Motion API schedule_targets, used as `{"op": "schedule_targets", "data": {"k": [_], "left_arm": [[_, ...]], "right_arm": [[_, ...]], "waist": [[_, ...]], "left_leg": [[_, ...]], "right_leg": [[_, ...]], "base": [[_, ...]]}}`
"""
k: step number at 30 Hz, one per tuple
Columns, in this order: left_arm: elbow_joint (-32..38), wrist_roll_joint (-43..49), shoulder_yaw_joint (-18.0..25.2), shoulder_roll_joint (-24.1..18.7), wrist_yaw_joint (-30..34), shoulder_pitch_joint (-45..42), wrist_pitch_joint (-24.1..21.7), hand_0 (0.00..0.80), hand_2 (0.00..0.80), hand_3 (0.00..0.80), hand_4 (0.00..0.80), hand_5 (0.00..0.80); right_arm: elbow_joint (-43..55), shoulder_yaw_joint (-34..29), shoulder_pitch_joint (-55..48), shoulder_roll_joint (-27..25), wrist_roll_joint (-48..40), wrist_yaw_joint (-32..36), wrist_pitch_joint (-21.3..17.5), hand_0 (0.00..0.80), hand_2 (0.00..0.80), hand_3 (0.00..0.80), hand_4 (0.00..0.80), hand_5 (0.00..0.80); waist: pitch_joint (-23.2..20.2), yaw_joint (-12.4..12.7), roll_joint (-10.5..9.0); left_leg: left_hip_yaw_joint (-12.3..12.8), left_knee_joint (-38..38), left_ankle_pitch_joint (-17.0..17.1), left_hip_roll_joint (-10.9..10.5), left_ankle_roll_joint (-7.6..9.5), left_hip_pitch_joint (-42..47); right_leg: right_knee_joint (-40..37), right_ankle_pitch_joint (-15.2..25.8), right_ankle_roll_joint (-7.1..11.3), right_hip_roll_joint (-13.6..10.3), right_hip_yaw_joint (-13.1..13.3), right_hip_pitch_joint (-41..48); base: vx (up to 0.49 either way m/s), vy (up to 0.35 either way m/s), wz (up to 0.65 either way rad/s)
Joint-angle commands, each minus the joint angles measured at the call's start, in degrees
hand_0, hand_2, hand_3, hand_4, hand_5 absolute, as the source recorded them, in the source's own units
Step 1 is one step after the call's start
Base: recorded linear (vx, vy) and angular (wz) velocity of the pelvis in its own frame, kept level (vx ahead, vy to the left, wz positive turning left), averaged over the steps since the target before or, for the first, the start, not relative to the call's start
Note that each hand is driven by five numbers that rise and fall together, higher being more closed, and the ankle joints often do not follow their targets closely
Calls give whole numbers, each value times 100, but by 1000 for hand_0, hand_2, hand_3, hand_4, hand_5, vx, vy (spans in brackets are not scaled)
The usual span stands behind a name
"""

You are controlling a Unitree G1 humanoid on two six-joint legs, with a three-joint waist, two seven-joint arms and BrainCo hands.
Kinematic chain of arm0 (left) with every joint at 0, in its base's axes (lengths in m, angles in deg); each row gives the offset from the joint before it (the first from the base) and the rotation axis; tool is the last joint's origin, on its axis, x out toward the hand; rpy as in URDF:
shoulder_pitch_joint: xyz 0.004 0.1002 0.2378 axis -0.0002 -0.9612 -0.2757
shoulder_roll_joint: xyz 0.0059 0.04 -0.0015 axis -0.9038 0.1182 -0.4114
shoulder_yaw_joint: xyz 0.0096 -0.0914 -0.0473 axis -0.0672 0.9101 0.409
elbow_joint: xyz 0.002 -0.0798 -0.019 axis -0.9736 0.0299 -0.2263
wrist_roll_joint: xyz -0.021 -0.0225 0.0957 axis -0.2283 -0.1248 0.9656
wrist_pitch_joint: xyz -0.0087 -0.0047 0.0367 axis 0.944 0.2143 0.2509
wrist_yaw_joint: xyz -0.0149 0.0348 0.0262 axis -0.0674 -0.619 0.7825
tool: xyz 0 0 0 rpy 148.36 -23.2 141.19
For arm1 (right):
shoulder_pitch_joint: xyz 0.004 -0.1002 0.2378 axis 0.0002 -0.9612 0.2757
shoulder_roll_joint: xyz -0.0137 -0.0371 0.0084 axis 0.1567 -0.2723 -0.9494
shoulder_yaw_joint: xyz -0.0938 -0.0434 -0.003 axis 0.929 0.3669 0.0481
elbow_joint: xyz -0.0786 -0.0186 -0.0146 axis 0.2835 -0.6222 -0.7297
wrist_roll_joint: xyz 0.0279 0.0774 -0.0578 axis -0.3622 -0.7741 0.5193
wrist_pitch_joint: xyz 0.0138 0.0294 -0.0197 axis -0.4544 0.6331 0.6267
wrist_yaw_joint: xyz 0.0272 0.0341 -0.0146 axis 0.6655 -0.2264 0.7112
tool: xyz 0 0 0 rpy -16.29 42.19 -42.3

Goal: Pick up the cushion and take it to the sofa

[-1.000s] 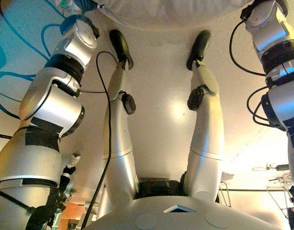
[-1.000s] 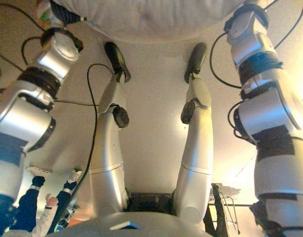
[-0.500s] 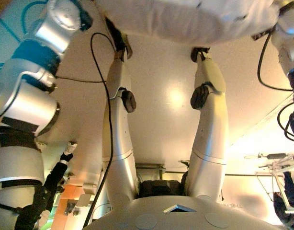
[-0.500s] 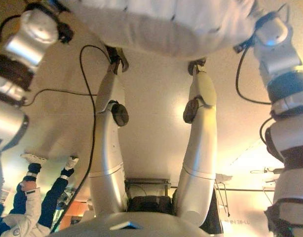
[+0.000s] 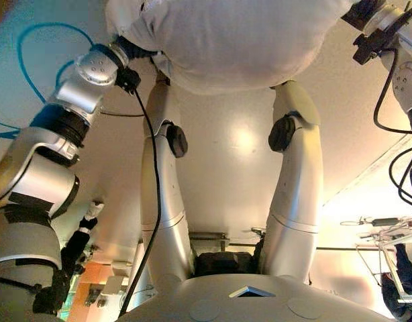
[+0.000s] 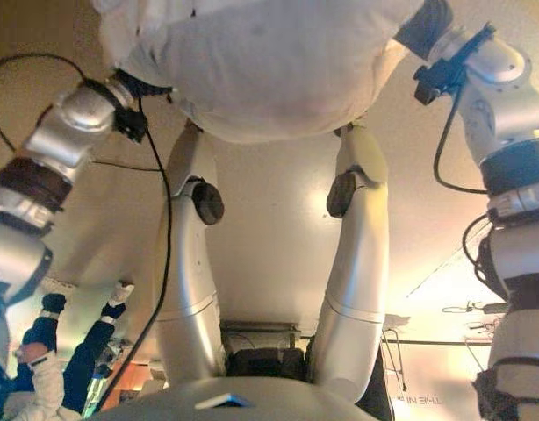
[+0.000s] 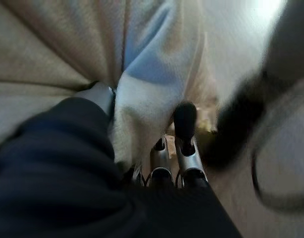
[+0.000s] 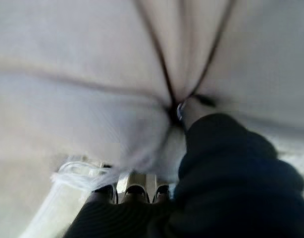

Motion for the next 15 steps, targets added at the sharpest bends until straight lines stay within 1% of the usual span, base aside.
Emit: {"op": "schedule_targets", "data": {"k": [1,2,3,4,5,6,7,8,10,11,12,14,15], "left_arm": [[936,-588,213,897,892,-296,-749,800,800,800,800,800],[863,-807,265,893,1193,-602,-1133,800,800,800,800,800],[828,-854,365,894,1385,-1035,-1358,800,800,800,800,800],[823,-881,404,900,1447,-1191,-1448,800,800,800,800,800],[999,-865,509,1006,1467,-1613,-1488,800,800,800,800,800],[1249,-809,551,1097,1331,-1827,-1336,800,800,800,800,800],[1349,-806,559,1116,1279,-1890,-1264,800,800,800,800,800],[1702,-728,585,1255,1030,-2229,-1024,800,800,800,800,800],[1916,-719,672,1315,933,-2466,-863,800,800,800,800,800],[1906,-416,648,1371,908,-2932,-1064,800,800,800,800,800],[1819,-550,822,1404,1270,-3394,-1508,800,800,800,800,800],[1856,-722,1129,1396,1600,-3859,-1620,800,800,800,800,800],[2029,-724,1203,1431,1504,-3992,-1581,800,800,800,800,800]], "right_arm": [[1057,315,-526,872,-137,830,-762,800,800,800,800,800],[1051,303,-751,887,-117,769,-926,800,800,800,800,800],[1088,253,-1034,886,-110,682,-1069,800,800,800,800,800],[1102,229,-1137,885,-104,635,-1126,800,800,800,800,800],[1269,181,-1399,914,-21,364,-1091,800,800,800,800,800],[1406,110,-1563,1000,22,160,-1033,800,800,800,800,800],[1449,86,-1619,1032,24,91,-1044,800,800,800,800,800],[1647,-63,-2027,1191,40,-106,-1006,800,800,800,800,800],[1778,-319,-2435,1331,52,-144,-1021,800,800,800,800,800],[1859,-580,-2985,1515,151,-82,-1203,800,800,800,800,800],[1872,-811,-3455,1643,151,67,-1348,800,800,800,800,800],[1960,-1074,-3980,1819,363,176,-1411,800,800,800,800,800],[2045,-1128,-4153,1881,401,118,-1403,800,800,800,800,800]], "waist": [[-38,64,15],[-38,91,-1],[-38,131,-11],[-38,148,-14],[-38,195,-16],[-38,224,-42],[-38,234,-54],[-38,250,-123],[-38,252,-194],[-38,271,-253],[-38,281,-301],[-74,289,-356],[-186,300,-387]], "left_leg": [[-412,-112,-482,262,-378,660],[-407,-195,-434,266,-398,885],[-389,-263,-395,267,-418,1163],[-381,-287,-384,267,-425,1266],[-283,-345,-346,301,-446,1658],[-212,-419,-331,324,-457,1964],[-190,-454,-324,331,-462,2072],[-115,-582,-462,342,-503,2726],[-38,-749,-471,335,-481,3242],[36,-910,-492,313,-455,3801],[102,-1006,-522,305,-436,4297],[238,-1148,-600,306,-387,5047],[305,-1220,-648,316,-364,5333]], "right_leg": [[-1063,392,561,-101,268,965],[-1143,418,565,-112,217,1204],[-1196,435,570,-141,150,1492],[-1209,436,569,-153,122,1597],[-1272,471,578,-189,47,1986],[-1333,481,576,-201,-27,2295],[-1359,484,573,-200,-50,2400],[-1475,367,617,-206,-160,3045],[-1650,380,619,-201,-284,3550],[-1749,347,609,-210,-461,4103],[-1846,337,619,-211,-600,4618],[-2000,302,647,-203,-750,5355],[-2067,269,670,-203,-808,5629]], "base": [[-63,-87,-10],[-69,-92,-10],[-63,-74,-7],[-54,-55,-7],[-42,-45,-8],[-35,-42,-8],[34,-73,-7],[38,-65,-8],[13,-71,-7],[1,-89,-9],[-3,-89,-5],[66,-21,8],[98,8,16]]}}
